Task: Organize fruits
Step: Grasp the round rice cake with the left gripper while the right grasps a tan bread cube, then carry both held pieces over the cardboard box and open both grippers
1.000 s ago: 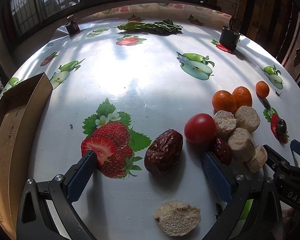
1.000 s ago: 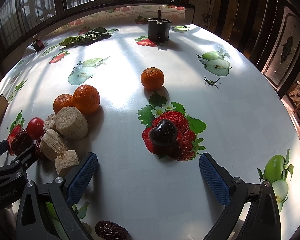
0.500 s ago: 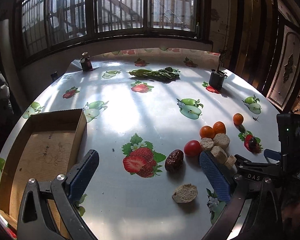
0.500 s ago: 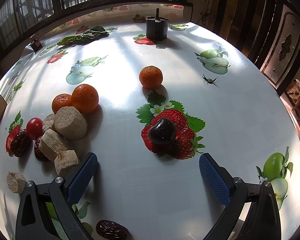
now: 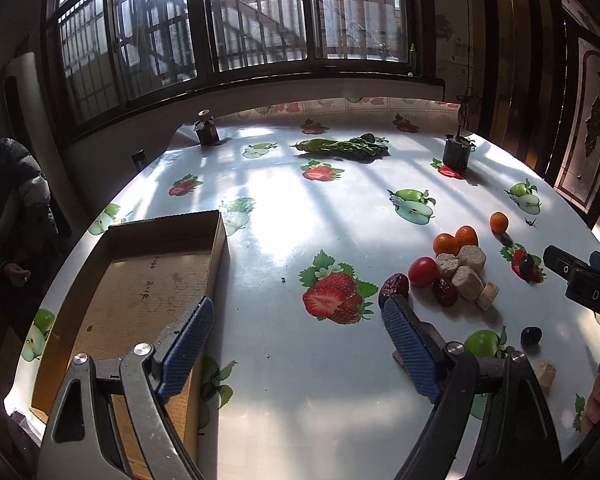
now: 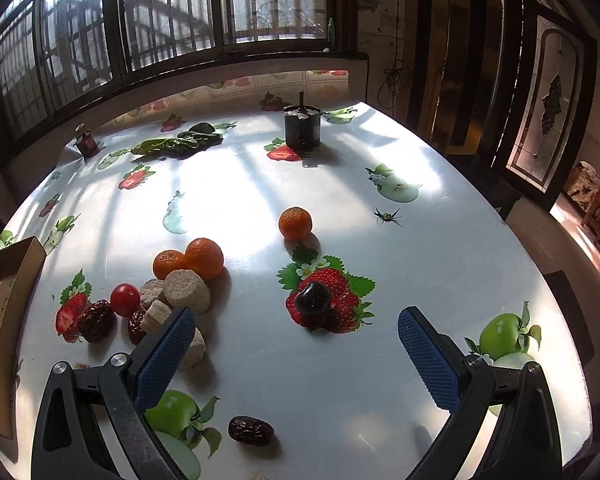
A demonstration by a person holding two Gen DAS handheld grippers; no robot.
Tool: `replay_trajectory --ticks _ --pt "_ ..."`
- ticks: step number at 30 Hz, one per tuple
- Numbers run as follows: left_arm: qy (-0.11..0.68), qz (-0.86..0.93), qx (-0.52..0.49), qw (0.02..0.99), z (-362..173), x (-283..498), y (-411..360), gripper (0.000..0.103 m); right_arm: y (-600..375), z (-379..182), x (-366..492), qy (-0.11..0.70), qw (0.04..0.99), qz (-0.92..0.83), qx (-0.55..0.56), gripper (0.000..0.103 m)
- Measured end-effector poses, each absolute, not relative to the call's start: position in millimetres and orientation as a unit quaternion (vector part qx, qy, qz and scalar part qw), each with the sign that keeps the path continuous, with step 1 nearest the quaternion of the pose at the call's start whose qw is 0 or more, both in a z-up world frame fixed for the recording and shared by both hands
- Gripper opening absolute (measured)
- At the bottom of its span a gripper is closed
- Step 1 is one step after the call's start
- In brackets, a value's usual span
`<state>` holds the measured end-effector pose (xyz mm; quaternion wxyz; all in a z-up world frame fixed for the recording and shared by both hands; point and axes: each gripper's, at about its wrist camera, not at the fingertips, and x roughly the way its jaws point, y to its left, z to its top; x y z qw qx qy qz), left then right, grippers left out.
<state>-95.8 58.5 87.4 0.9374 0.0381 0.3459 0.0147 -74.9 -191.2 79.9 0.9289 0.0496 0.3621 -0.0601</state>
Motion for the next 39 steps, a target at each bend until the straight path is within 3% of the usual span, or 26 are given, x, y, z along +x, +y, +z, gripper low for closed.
replay_trajectory --ticks 5,14,16,19,21,23,26,39 --pt "0.357 -0.011 0.044 0.933 82.3 -99.5 46.8 0.087 -192.2 86.0 -107.8 0.324 0.941 -0.073 0.067 0.102" --pt "0.393 -0.047 0.018 0.918 68.8 -94.7 48.2 0.087 -204.2 84.0 -120.9 0.335 0.936 -0.056 0.091 0.102" --pt "0.397 -0.046 0.011 0.916 66.2 -93.2 51.9 0.087 -210.0 83.0 -123.1 0.341 0.934 -0.048 0.097 0.098" --pt "0.399 -0.055 0.010 0.915 61.4 -90.2 52.4 0.086 -216.8 78.5 -126.9 0.351 0.930 -0.045 0.098 0.082" --pt "0.411 -0.070 0.007 0.909 57.4 -85.8 49.6 0.075 -218.9 73.4 -126.5 0.364 0.925 -0.041 0.097 0.071" --pt "0.423 -0.091 0.001 0.901 53.0 -82.9 45.8 0.067 -220.5 68.3 -126.0 0.376 0.920 -0.029 0.104 0.068" --pt "0.438 -0.116 0.001 0.892 44.5 -82.6 39.8 0.058 -218.2 60.7 -127.8 0.396 0.910 0.016 0.123 0.068" --pt "0.487 -0.155 0.019 0.860 13.9 -52.9 -1.6 0.057 -185.3 26.5 -129.8 0.464 0.878 0.075 0.096 0.068"
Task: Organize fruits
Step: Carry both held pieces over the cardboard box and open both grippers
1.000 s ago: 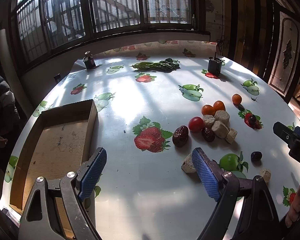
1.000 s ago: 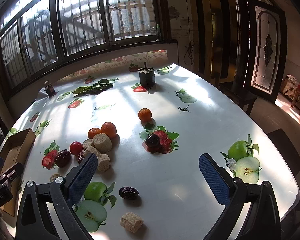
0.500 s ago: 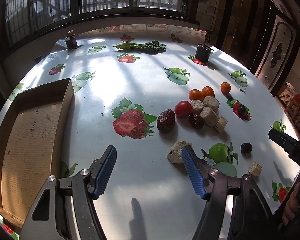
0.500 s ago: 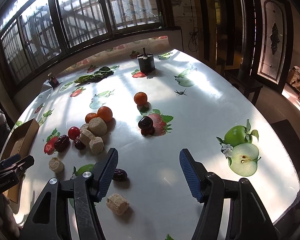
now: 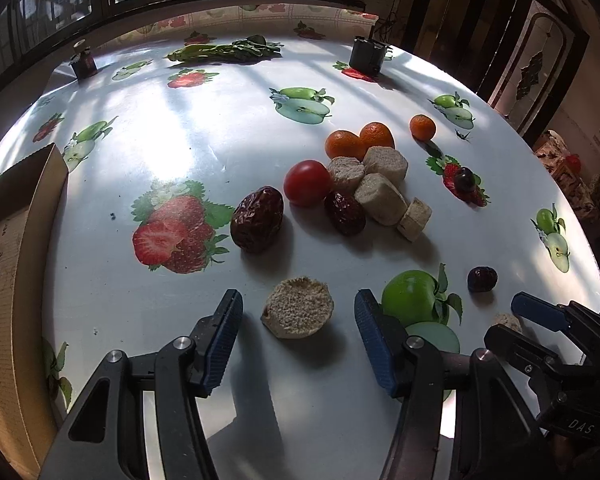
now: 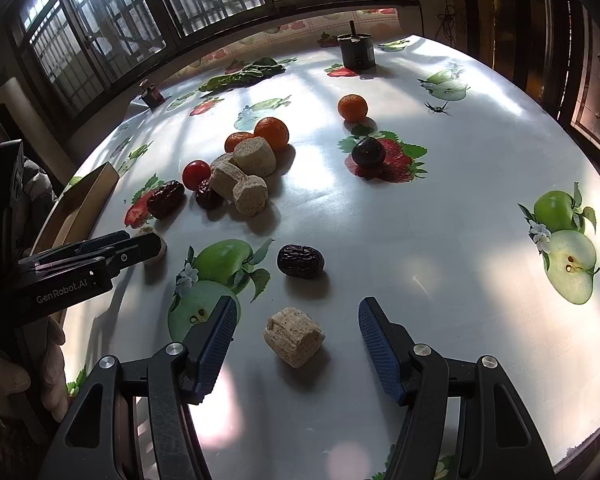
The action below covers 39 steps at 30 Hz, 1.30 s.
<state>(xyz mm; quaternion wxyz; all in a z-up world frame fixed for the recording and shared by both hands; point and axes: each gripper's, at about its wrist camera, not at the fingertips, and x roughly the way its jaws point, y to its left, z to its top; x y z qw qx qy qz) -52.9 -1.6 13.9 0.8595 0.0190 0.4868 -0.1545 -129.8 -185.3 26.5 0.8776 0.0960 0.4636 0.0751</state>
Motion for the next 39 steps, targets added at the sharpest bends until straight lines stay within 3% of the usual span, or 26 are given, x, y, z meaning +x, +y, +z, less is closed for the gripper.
replay_trajectory --ticks 2,5,6,8,18,23,27,34,39 --pt "0.482 -0.154 0.031 0.862 13.6 -54.7 -6.9 0.057 -179.3 26.6 -129.7 0.466 0.879 0.073 0.078 0.062" --pt "0.476 -0.137 0.053 0.867 13.9 -56.2 -11.1 0.035 -170.3 25.7 -131.2 0.467 0.881 0.059 0.042 0.049" --pt "0.477 -0.140 0.049 0.866 13.9 -56.4 -10.6 0.035 -168.5 25.5 -131.6 0.467 0.882 0.058 0.035 0.038" --pt "0.476 -0.145 0.031 0.867 16.5 -57.6 -4.3 0.035 -168.4 25.7 -131.9 0.466 0.882 0.061 0.037 0.033" --pt "0.414 -0.123 -0.067 0.899 94.9 -79.6 100.9 0.035 -124.2 90.4 -137.8 0.406 0.905 0.123 0.007 0.032" --pt "0.395 -0.047 -0.054 0.916 132.4 -66.8 184.9 0.035 -48.1 147.1 -120.5 0.358 0.907 0.223 0.001 0.033" --pt "0.429 0.000 -0.052 0.902 126.2 -28.1 244.5 0.035 26.4 172.9 -81.5 0.348 0.887 0.303 0.018 0.033" --pt "0.479 0.038 -0.132 0.867 68.5 29.9 321.9 0.035 146.0 117.7 11.6 0.427 0.848 0.314 -0.016 0.033" --pt "0.508 0.040 -0.166 0.844 32.9 48.2 340.3 0.035 175.0 71.9 42.5 0.465 0.835 0.293 -0.027 0.033"
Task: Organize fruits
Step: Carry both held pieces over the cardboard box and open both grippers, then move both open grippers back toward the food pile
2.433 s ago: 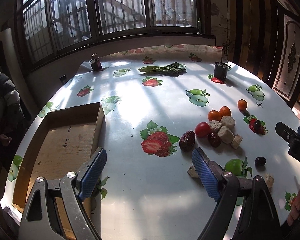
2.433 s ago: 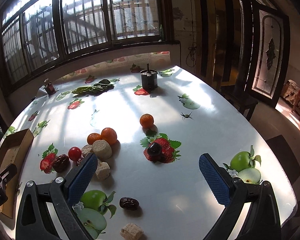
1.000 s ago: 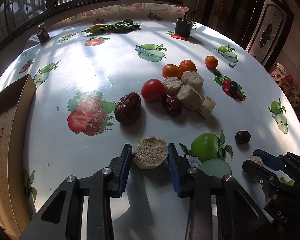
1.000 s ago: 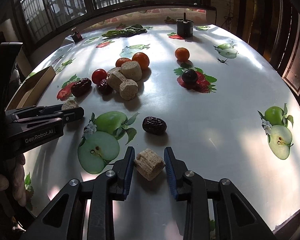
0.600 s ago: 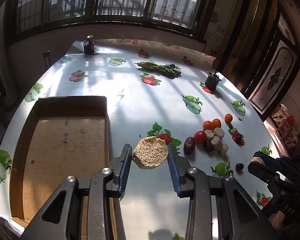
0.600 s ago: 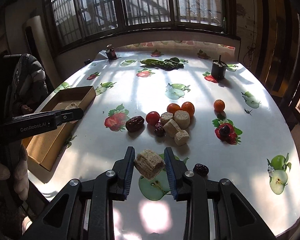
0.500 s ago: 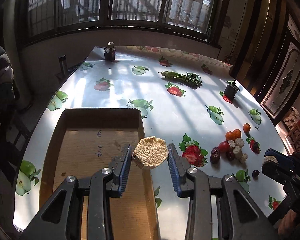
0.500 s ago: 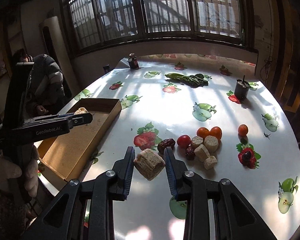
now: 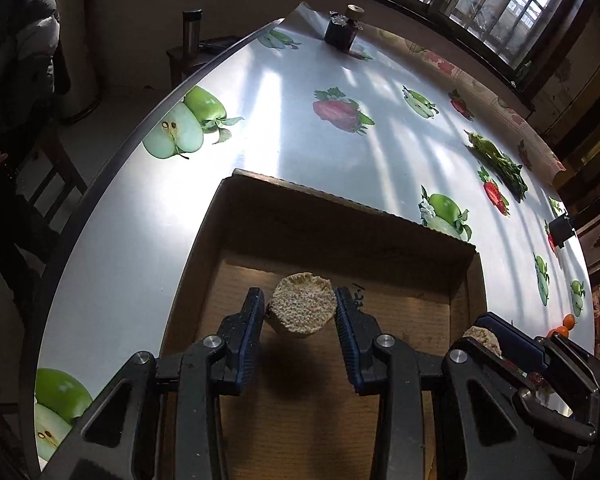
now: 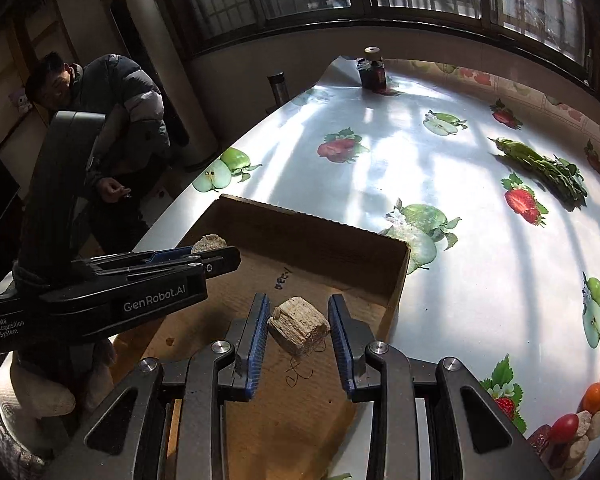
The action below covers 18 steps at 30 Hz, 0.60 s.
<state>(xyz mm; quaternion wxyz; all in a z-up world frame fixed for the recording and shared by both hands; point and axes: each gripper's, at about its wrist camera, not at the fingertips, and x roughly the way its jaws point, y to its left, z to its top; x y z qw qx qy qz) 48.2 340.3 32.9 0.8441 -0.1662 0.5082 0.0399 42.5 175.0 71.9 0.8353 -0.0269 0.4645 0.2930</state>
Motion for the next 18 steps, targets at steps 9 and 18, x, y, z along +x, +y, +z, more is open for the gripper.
replay_trajectory --ticks 9,18 --pt "0.495 0.045 -0.201 0.844 33.5 41.8 353.6 0.052 192.2 40.6 60.3 0.487 0.830 0.270 -0.035 0.040" --pt "0.416 0.008 -0.232 0.879 98.7 -24.6 325.4 0.066 125.5 94.8 22.8 0.437 0.854 0.281 0.034 0.052"
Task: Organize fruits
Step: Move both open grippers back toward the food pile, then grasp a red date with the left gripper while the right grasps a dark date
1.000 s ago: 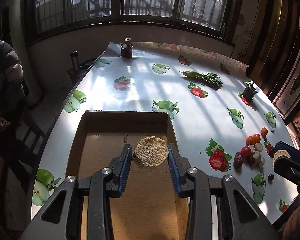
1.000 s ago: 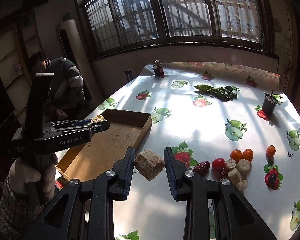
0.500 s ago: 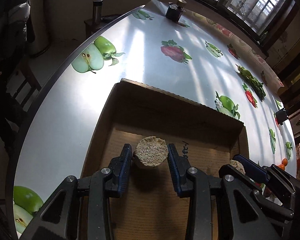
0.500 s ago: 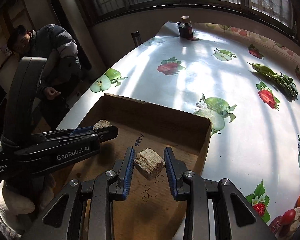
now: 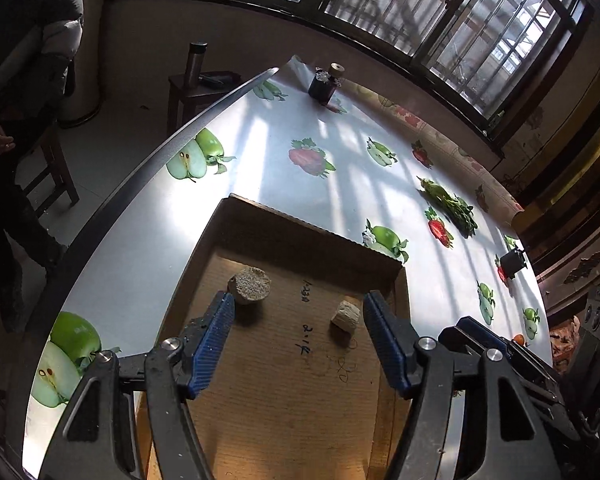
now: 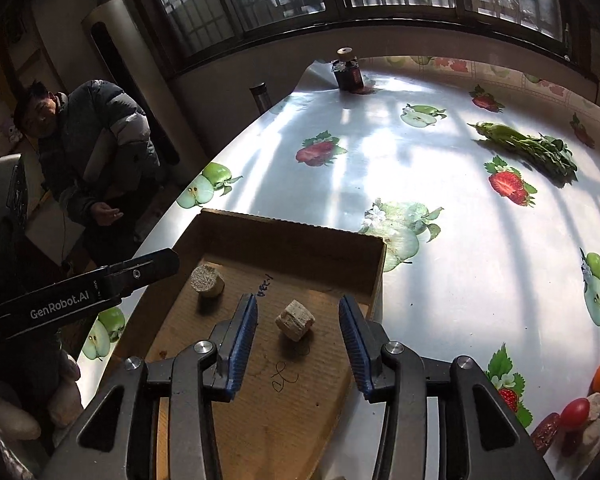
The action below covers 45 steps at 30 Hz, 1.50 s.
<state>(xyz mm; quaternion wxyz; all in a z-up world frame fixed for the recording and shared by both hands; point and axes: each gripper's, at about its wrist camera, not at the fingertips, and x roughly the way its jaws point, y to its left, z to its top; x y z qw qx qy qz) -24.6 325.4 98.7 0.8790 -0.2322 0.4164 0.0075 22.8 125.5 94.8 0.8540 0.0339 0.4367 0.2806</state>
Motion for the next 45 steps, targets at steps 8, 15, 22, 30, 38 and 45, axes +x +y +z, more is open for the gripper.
replay_trajectory --ticks 8,15,22,30,38,45 --pt "0.393 -0.102 -0.221 0.886 113.1 -77.4 217.5 0.066 -27.6 123.7 -52.6 0.363 0.910 0.193 0.058 0.071" --pt "0.433 -0.132 -0.211 0.866 84.4 -74.7 147.8 0.066 -150.9 103.6 -79.6 0.388 0.917 0.065 0.068 0.071" --pt "0.467 -0.124 -0.180 0.857 66.5 -69.5 111.5 0.059 -202.9 70.7 -99.8 0.414 0.902 0.053 0.108 0.071" --pt "0.469 -0.116 -0.124 0.867 64.6 -58.3 89.0 0.051 -186.4 48.2 -98.7 0.439 0.890 0.078 0.092 0.050" --pt "0.501 -0.134 -0.079 0.851 35.7 -32.8 55.3 0.051 -188.6 29.2 -92.9 0.469 0.873 0.085 0.104 0.050" --pt "0.502 -0.127 -0.045 0.854 16.3 -4.6 31.9 0.051 -178.8 25.3 -89.8 0.474 0.872 0.087 0.083 0.050"
